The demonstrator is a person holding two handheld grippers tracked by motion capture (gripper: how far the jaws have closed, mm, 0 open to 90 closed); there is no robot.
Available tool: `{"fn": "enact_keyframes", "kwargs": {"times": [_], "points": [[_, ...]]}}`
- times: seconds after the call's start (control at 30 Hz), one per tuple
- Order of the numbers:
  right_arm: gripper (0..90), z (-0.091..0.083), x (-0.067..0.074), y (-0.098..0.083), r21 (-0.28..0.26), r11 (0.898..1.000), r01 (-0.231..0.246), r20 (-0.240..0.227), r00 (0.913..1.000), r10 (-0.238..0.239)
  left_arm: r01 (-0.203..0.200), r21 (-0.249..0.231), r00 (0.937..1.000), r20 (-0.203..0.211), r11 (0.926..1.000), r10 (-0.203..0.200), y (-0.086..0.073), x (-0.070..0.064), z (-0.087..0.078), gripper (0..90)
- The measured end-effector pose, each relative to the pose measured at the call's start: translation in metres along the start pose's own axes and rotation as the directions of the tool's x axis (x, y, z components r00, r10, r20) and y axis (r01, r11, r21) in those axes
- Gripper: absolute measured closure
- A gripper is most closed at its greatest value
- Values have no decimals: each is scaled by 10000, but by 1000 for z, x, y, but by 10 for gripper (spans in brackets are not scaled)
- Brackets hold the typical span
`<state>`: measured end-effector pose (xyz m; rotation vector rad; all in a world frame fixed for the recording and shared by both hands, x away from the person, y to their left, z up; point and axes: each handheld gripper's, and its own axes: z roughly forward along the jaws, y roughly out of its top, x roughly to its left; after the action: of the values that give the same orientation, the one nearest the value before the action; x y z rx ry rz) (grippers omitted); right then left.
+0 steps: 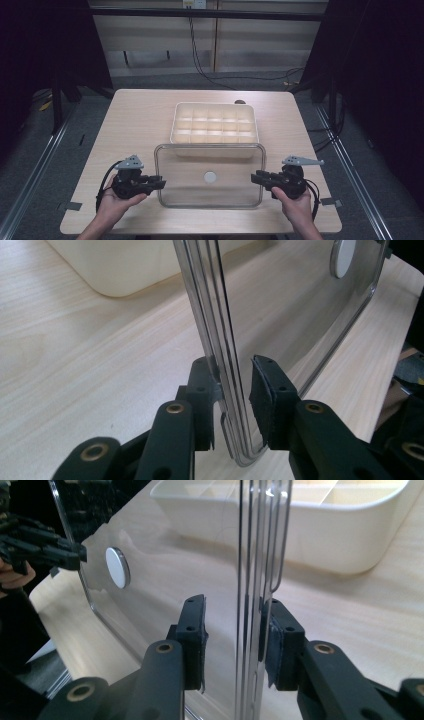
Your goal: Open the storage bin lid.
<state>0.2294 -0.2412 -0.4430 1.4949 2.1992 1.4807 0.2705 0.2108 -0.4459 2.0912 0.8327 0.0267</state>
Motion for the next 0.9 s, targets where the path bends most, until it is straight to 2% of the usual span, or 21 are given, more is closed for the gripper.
{"fn": "enact_keyframes", "kwargs": {"times": [0.17, 0.37, 0.53, 0.6, 0.77, 0.9], "points": [[659, 0, 6, -7, 182, 9998, 118, -73, 9999, -117, -69, -9, 10000, 31, 10000, 69, -5, -2, -4, 717], [655, 2, 4, -14, 308, 9995, 35, -121, 9999, -32, -204, 153, 9997, 117, 9997, 202, -10, -5, -3, 704], [649, 3, 4, -16, 402, 9991, 112, -37, 9999, -110, -436, 313, 9990, -44, 9986, 437, -9, -7, 0, 672], [646, 3, 3, -17, 466, 9989, 96, -5, 10000, -96, -356, 295, 9994, -28, 9989, 357, -9, -7, 1, 669], [625, 6, 4, -21, 655, 9979, 8, 49, 10000, -11, -484, 548, 9987, -147, 9973, 493, -11, -8, 5, 627], [610, 9, 2, -22, 760, 9971, -99, 84, 9999, 93, -350, 578, 9994, -26, 9977, 352, -12, -6, 8, 609]]}}
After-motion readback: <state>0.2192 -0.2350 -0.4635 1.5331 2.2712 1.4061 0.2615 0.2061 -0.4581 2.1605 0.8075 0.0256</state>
